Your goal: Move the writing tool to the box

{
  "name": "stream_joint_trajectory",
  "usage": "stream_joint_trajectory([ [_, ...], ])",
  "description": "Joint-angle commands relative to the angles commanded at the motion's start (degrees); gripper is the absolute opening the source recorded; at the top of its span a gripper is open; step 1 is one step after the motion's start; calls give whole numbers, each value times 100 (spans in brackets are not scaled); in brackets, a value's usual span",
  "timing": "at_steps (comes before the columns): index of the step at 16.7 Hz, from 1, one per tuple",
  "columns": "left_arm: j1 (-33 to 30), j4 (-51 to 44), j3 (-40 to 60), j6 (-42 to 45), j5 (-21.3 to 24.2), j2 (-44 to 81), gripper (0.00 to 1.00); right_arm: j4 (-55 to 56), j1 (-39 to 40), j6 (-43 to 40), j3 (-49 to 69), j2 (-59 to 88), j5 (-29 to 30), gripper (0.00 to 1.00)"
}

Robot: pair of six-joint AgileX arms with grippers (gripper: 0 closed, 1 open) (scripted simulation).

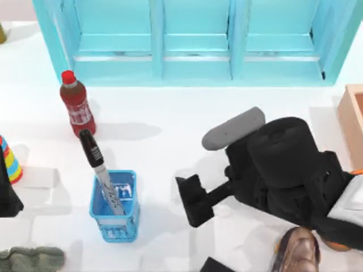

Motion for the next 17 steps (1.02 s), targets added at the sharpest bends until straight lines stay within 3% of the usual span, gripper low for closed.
stream_joint_trajectory([
  [5,0,0,0,0,0,0,100,457,967,243,816,986,-191,100],
  [12,0,0,0,0,0,0,100,511,998,247,930,1102,-215,100],
  [17,0,0,0,0,0,0,100,855,961,232,1783,2324,-236,100],
])
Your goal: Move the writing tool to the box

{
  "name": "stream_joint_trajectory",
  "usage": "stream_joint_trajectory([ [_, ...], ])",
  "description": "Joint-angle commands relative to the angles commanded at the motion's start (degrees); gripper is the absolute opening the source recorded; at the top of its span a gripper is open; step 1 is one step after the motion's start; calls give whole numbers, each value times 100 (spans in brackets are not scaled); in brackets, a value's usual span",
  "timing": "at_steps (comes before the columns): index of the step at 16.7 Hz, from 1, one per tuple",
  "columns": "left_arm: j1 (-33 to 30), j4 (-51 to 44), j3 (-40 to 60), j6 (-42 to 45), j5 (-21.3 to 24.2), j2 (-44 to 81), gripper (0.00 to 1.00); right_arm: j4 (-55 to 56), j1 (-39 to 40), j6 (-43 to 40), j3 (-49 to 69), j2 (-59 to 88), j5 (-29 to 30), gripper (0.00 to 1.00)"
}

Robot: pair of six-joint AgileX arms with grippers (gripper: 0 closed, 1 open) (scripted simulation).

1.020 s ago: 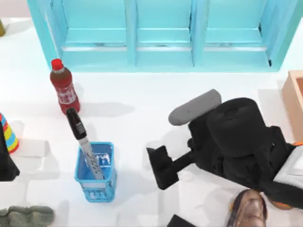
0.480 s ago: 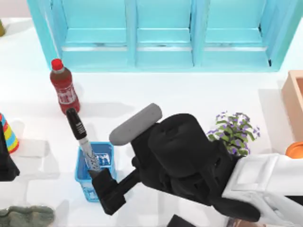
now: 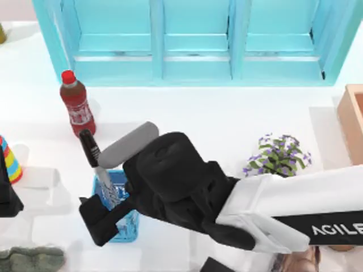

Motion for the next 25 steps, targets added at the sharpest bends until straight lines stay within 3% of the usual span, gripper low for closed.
stream_joint_trajectory([
  [4,0,0,0,0,0,0,100,262,-66,-34,654,922,-42,100],
  [9,0,0,0,0,0,0,100,295,-76,-39,745,1025,-48,100],
  [22,0,0,0,0,0,0,100,295,-76,-39,745,1025,-48,2],
  [25,0,0,0,0,0,0,100,295,-76,-39,745,1025,-48,0],
])
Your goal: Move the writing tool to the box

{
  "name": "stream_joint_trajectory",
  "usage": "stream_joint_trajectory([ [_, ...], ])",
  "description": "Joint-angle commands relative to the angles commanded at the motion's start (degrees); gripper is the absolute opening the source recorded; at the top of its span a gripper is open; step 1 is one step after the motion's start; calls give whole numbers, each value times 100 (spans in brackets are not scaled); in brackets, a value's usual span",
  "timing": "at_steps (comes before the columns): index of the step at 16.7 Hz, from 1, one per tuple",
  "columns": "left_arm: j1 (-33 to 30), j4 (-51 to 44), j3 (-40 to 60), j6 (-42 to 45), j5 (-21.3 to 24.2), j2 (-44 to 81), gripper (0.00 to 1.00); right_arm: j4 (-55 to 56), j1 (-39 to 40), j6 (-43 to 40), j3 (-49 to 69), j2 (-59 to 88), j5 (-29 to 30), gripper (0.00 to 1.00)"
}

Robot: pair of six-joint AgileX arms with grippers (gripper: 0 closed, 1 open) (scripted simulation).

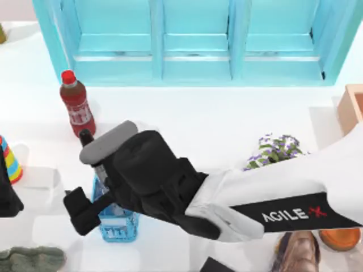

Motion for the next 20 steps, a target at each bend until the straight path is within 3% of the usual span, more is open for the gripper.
stream_joint_trajectory([
  [9,0,0,0,0,0,0,100,-201,-81,-52,-25,-242,-103,0],
  [20,0,0,0,0,0,0,100,-2954,-1427,-775,-708,-3744,-1265,0],
])
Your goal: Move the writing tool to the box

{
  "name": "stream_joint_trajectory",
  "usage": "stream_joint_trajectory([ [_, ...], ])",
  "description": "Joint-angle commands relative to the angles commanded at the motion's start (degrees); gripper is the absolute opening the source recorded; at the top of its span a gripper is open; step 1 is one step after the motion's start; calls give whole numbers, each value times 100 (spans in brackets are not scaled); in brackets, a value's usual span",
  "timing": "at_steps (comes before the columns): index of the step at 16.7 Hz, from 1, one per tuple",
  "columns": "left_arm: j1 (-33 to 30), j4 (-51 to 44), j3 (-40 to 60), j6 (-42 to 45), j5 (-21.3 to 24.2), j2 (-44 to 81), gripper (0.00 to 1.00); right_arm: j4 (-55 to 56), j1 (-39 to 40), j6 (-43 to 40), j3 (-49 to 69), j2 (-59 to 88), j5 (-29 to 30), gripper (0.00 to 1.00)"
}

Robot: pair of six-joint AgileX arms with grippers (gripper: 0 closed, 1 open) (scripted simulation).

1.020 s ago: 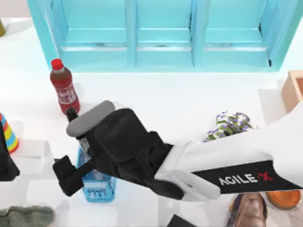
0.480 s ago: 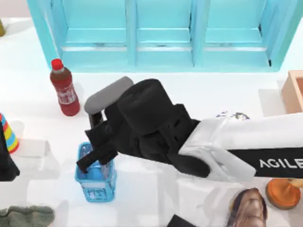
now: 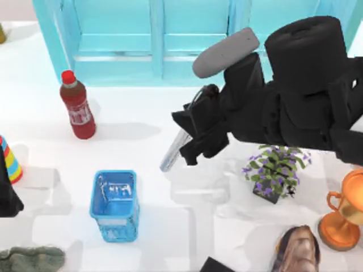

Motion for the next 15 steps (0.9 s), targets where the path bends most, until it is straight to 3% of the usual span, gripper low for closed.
stream_joint_trajectory([
  [9,0,0,0,0,0,0,100,-364,-255,-179,29,-171,-160,0],
  [12,0,0,0,0,0,0,100,-939,-945,-659,234,-199,-352,0],
  [15,0,0,0,0,0,0,100,-1727,-2137,-1341,536,-330,-632,0],
])
